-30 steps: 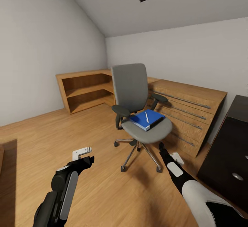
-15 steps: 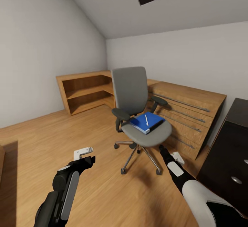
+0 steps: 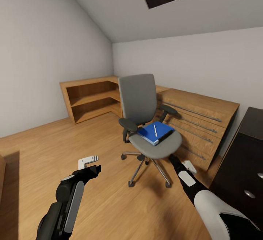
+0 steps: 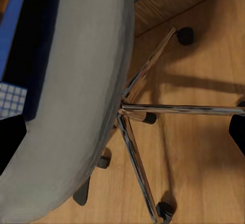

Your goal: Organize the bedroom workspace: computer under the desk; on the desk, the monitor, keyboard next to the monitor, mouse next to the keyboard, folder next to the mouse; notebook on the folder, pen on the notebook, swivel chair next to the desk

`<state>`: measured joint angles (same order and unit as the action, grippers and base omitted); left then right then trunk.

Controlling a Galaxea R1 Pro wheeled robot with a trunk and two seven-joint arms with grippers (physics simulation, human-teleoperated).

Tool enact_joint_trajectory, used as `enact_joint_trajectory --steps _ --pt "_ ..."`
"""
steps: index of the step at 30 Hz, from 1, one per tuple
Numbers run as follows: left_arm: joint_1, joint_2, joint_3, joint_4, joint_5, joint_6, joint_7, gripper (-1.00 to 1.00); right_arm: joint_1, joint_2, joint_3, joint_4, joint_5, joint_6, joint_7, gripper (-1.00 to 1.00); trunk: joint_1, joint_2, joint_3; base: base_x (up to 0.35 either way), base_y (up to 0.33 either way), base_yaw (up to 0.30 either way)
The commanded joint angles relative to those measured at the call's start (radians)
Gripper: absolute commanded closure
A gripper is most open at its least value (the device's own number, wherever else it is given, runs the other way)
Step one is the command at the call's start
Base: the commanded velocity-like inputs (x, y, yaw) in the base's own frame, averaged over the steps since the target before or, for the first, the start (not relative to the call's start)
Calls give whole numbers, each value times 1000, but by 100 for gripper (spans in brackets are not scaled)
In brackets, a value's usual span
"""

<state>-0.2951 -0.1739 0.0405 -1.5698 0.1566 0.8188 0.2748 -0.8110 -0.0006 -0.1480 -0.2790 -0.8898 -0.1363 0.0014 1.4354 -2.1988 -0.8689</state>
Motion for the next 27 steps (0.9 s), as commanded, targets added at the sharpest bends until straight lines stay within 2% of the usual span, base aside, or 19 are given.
enact_joint_trajectory --steps 1,7,12,14,15,21,27 --pt "-1 -1 1 -1 11 3 8 -100 0 -1 2 0 -11 -3 0 -100 -4 7 2 0 0 0" --pt "-1 -1 1 -1 11 3 9 -100 0 -9 2 0 -9 -4 0 -100 -27 49 21 0 0 0" --pt "5 -1 -28 27 13 -1 13 -100 28 20 31 -28 18 24 -28 -100 -27 49 21 0 0 0" --pt "5 -1 -38 25 15 -1 11 -100 39 8 29 -39 29 35 -39 -100 -31 56 24 0 0 0" --pt "5 -1 -32 20 15 -1 10 -100 45 2 23 -45 35 41 -45 -100 -35 63 27 0 0 0" --pt "5 -1 2 3 17 0 8 -100 10 -32 -9 -23 2 10 -11 -100 -58 105 46 0 0 0" --pt "5 -1 16 2 17 0 8 -100 -24 -65 -10 10 -30 -21 23 -100 -81 147 65 0 0 0"
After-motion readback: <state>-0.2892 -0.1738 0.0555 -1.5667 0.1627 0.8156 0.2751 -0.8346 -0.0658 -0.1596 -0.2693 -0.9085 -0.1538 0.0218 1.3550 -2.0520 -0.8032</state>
